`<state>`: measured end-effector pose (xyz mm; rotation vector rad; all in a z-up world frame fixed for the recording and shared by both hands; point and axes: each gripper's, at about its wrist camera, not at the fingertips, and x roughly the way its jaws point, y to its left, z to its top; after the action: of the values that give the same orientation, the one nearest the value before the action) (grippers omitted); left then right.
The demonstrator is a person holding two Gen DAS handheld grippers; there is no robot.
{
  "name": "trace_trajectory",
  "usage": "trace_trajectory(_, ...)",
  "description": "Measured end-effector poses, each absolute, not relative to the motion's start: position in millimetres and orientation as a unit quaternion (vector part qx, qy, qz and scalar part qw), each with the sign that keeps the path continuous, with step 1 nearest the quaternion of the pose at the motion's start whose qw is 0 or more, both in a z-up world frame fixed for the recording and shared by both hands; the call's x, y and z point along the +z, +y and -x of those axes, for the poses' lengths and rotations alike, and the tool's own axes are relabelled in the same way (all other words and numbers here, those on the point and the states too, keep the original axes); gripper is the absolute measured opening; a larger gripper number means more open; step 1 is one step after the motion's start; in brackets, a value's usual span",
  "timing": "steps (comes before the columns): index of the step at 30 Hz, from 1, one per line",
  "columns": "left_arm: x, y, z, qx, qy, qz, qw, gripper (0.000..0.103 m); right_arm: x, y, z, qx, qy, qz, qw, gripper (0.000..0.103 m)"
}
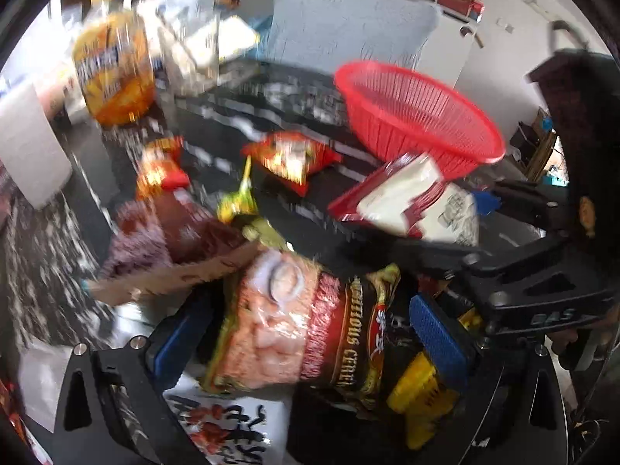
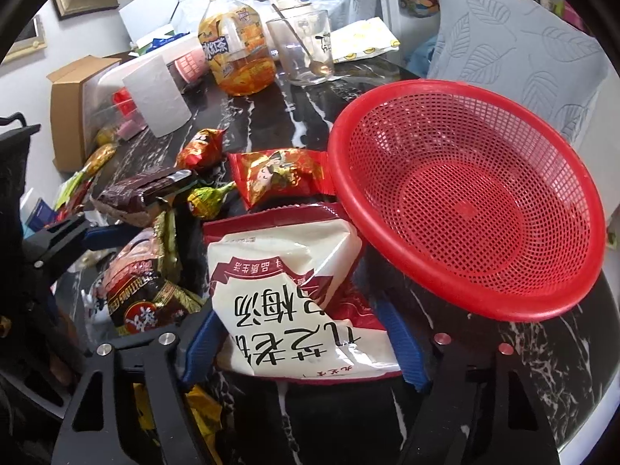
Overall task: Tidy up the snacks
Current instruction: 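Grasp the brown cereal bag with the left tool while the right tool grasps the white-red bag, then lift both held bags and carry them over the red mesh basket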
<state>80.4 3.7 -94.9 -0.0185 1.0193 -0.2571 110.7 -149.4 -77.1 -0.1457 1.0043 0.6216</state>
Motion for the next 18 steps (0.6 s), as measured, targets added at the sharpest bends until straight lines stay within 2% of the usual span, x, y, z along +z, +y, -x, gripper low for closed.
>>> trace_trajectory(2,-99,5,-80,-0.118,0.483,0.008,0.868,0.102,-77,-152,-108,0.291,0.469,0.070,0.831,0.075)
trace_trajectory(4,-101,5,-80,-0.116,0.480,-0.001,0.870,0.097,-76,-154,-105,0.290,0.465,0.072,0.833,0.074)
trace_trajectory(6,-102,4,-77,-0.113,0.468,-0.009,0.876,0.076,-75,-158,-102,0.286,0.459,0.075,0.838,0.074)
trace_trajectory(8,-102,3,-75,-0.102,0.462,-0.018,0.881,0.067,-74,-163,-101,0.283,0.458,0.068,0.840,0.073)
trace_trajectory(18,-94,-5,-74,-0.100,0.461,-0.013,0.882,0.064,-73,-184,-92,0.275,0.446,0.043,0.851,0.071)
